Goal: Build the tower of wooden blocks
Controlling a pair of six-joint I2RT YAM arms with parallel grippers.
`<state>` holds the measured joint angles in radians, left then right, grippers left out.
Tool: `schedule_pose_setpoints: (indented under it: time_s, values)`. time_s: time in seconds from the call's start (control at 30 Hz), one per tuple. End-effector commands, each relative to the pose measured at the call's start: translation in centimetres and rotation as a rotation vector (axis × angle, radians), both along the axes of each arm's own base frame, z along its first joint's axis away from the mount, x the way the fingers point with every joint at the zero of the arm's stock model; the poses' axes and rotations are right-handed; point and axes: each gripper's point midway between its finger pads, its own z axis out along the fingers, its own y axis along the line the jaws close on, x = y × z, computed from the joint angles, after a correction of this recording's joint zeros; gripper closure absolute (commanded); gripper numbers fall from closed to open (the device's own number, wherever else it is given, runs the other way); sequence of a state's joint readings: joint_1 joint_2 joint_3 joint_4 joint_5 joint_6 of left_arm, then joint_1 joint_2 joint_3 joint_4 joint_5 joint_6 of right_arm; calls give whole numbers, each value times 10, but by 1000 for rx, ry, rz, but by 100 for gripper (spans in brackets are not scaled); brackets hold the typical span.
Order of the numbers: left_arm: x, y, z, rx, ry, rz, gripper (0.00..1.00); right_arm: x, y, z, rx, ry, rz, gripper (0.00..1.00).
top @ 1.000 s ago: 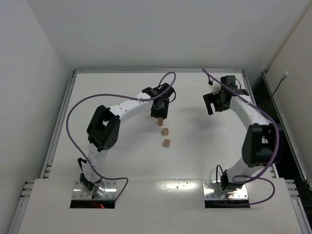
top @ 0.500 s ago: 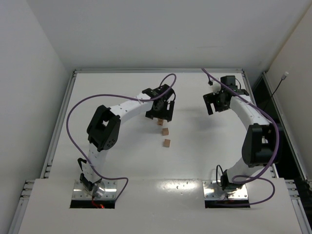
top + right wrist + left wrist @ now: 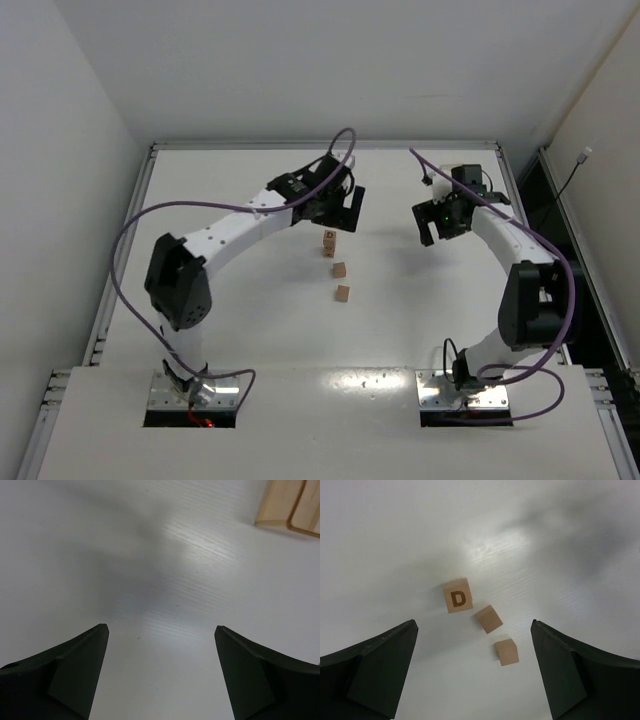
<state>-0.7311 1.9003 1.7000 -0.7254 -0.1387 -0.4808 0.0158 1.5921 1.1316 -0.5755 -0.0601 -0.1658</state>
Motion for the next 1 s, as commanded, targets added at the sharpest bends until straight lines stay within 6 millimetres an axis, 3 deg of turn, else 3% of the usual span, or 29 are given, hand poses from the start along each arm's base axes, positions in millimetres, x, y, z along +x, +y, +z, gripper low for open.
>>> schedule_pose_setpoints:
  time_s: [0.0, 0.07, 0.13, 0.17, 0.2, 0.27, 0.3, 0.33, 0.4, 0.43, 0.5, 0.53, 0.57, 0.67, 0.73, 0.77, 0.8, 0.9, 0.97]
  values:
    - [8, 9, 112, -98, -290, 14, 4, -18, 17, 6, 57, -27, 93, 15]
    - [17, 34, 132, -72, -358, 88, 1, -31, 40, 13, 126, -41, 197, 12]
    - [34, 76, 148, -68, -388, 188, 1, -47, 68, 13, 162, -29, 351, 7]
    - [40, 90, 152, -74, -392, 218, 1, -53, 77, 13, 170, -25, 403, 7]
    - [55, 122, 156, -74, -396, 286, 1, -62, 96, 14, 185, -24, 518, 7]
    - [60, 149, 159, -87, -386, 327, 1, -69, 114, 15, 199, -28, 620, 14]
    - [61, 163, 153, -75, -373, 341, 1, -73, 124, 16, 215, -34, 670, 15]
    - [69, 190, 147, -62, -361, 399, 1, -73, 136, 20, 200, -63, 739, 18]
    - [68, 215, 138, -60, -339, 441, 1, -70, 152, 22, 196, -78, 812, 31]
    - [72, 239, 131, -64, -318, 497, 1, -68, 163, 22, 193, -91, 852, 36]
    - [69, 255, 119, -85, -279, 521, 1, -58, 173, 24, 193, -95, 852, 46]
    - [67, 262, 111, -95, -265, 542, 1, -55, 176, 14, 215, -50, 832, 48]
    - [65, 277, 109, -103, -258, 580, 1, -48, 183, 20, 256, -39, 786, 50]
    - [63, 296, 102, -122, -240, 619, 1, -48, 197, 10, 371, 19, 611, 63]
    - [60, 299, 87, -123, -209, 633, 1, -40, 205, 11, 416, -24, 517, 61]
    - [57, 305, 88, -131, -210, 657, 1, -49, 208, 2, 429, -3, 468, 61]
    - [54, 310, 91, -141, -222, 677, 1, -44, 205, 8, 427, -36, 340, 58]
    - [43, 316, 83, -133, -209, 703, 1, -45, 209, -3, 386, -15, 184, 56]
    - [39, 318, 84, -127, -221, 712, 1, -51, 216, -7, 392, 7, 172, 56]
